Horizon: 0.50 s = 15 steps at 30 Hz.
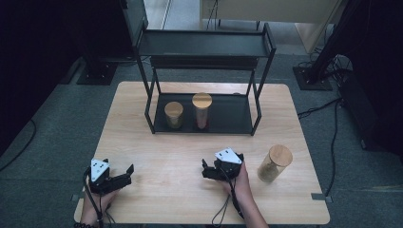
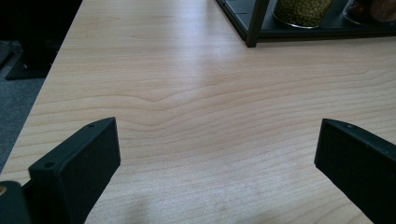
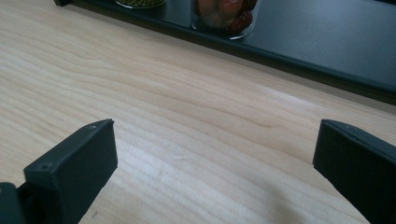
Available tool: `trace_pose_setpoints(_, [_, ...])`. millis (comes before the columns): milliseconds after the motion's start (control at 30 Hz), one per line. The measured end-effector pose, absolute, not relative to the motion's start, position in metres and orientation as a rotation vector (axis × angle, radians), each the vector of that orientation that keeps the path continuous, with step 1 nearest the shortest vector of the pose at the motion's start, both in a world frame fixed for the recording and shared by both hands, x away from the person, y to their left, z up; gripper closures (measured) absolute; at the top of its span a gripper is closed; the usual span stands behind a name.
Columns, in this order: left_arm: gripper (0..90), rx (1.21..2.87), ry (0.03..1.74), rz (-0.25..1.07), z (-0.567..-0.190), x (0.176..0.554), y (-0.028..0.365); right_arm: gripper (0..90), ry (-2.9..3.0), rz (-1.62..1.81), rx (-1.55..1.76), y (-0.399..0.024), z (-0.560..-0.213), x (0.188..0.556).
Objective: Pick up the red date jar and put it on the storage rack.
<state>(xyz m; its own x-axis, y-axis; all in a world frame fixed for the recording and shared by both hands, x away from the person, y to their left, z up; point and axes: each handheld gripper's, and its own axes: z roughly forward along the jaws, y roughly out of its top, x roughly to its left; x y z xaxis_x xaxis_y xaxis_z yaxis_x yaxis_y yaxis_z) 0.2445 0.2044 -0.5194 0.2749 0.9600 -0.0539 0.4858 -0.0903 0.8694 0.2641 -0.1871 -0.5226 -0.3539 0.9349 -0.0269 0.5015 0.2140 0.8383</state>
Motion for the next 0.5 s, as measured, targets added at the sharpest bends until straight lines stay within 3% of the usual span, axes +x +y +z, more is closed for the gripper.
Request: trace_pose_setpoints(500, [0.5,1.711,1.331,0.717,-0.519,0.244,0.204,0.0,1.937,1.019,1.324,-0.194,-0.523,0.244])
